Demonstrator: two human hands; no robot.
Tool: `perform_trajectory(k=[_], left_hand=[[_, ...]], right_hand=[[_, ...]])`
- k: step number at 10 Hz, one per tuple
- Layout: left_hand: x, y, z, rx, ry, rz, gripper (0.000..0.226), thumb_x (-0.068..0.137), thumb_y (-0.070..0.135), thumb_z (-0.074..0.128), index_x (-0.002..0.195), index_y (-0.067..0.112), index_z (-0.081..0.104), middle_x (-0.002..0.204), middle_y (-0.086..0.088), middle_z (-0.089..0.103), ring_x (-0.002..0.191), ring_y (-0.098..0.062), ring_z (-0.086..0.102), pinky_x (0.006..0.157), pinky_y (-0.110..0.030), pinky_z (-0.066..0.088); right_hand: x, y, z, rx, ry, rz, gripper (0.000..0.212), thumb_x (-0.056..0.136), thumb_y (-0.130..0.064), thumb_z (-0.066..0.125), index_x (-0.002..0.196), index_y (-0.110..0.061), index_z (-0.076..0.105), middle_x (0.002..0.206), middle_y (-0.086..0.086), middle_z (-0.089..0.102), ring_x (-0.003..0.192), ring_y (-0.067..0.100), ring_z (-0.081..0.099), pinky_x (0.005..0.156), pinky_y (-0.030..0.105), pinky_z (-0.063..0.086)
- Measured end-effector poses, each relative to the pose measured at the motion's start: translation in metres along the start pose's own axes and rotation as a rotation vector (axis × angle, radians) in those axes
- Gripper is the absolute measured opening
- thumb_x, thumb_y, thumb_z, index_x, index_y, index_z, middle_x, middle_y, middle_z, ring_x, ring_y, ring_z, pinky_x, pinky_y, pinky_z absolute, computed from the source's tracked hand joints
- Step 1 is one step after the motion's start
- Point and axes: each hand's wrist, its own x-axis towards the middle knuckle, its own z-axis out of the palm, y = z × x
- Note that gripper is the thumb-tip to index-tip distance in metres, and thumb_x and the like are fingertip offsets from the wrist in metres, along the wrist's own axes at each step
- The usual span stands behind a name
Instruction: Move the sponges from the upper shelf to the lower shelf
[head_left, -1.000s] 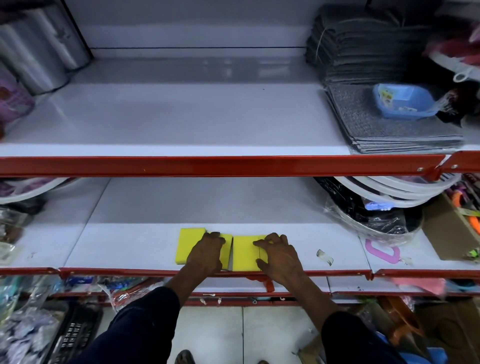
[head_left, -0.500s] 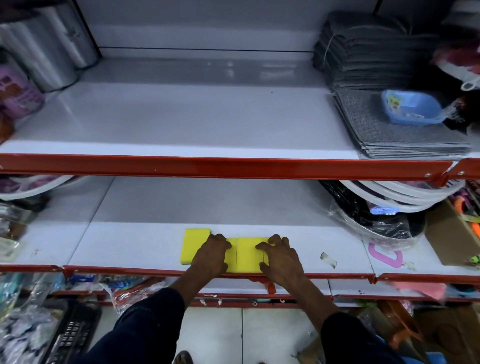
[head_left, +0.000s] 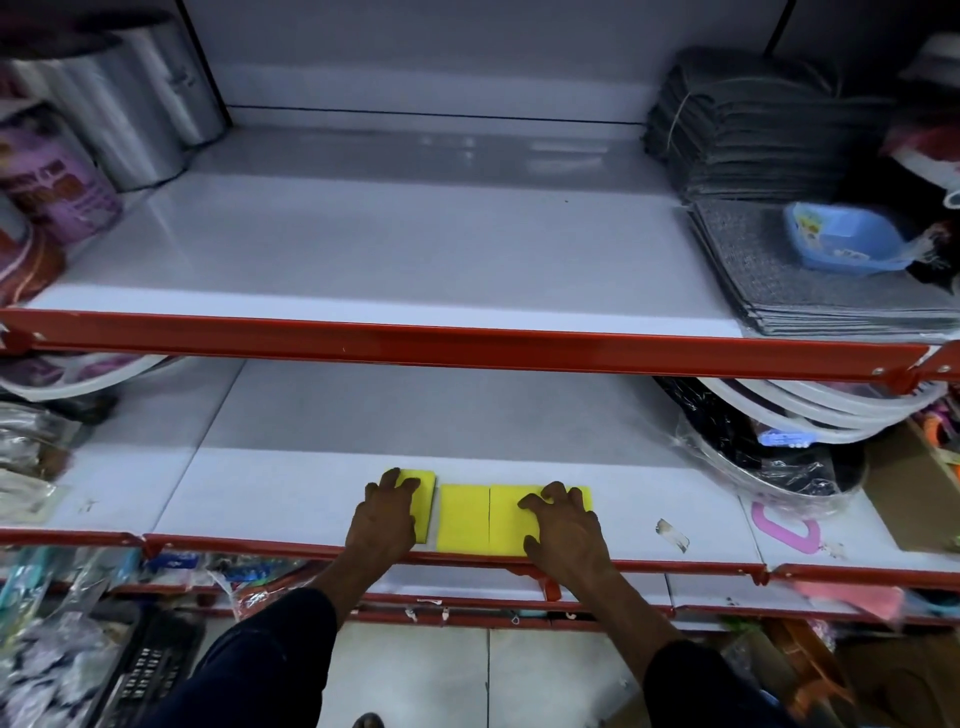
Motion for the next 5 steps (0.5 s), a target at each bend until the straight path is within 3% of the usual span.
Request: perform_trajectory(k=[2,5], left_hand=[[-0.003,-0.004,0.004,-0.098,-0.006,0.025,0.065,0.082,0.008,0.065,0.143,0.02,0.047,0.157,-0.01,0.031,0.13,-0.035,0.047,0.104,-0.039,0.049],[-0.014,0.01,-0.003,-0.022,0.014,0.044,0.06,0.092,0.029,0.061,0.146,0.018,0.039,0.16,-0.012,0.026,0.131,-0.037,0.044,0.104,-0.045,0.047]], right_hand=[[0.0,-0.004,0.0,-0.001,-0.006,0.02,0.057,0.085,-0.03,0.066,0.138,-0.03,0.048,0.144,0.005,0.039,0.133,0.028,0.034,0.094,0.038,0.049],[-0.001,-0.011,-0.006,-0.042,-0.012,0.026,0.058,0.086,-0.031,0.066,0.14,-0.027,0.045,0.147,0.007,0.039,0.133,0.03,0.035,0.098,0.039,0.046]])
